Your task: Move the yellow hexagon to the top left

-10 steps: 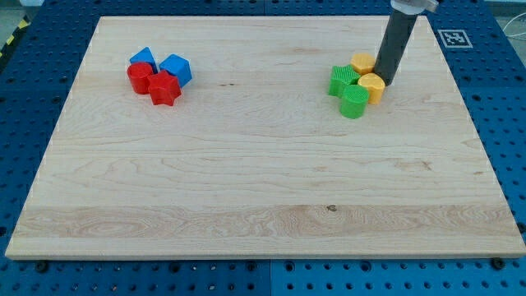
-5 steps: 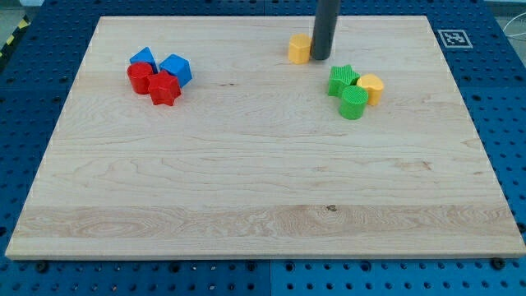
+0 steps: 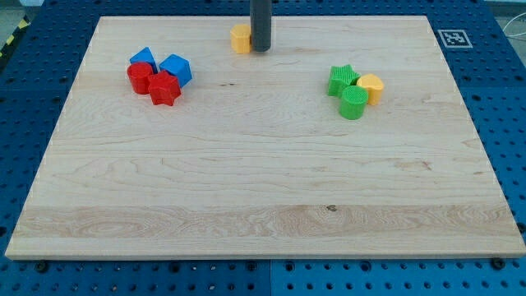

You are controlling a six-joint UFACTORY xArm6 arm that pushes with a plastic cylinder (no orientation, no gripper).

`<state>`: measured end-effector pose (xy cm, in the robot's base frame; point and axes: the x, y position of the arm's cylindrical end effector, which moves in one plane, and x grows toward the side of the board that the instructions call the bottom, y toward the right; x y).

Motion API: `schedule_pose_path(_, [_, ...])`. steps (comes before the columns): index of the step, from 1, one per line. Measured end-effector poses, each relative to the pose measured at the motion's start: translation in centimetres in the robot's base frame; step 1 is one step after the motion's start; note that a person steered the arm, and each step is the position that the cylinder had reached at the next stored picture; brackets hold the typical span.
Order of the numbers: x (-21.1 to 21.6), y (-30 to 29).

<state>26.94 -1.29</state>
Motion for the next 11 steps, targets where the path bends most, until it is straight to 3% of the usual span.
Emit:
schedule_pose_path(8, [-5.4,-12.0])
schedule_pose_path(11, [-5.6,-15.9])
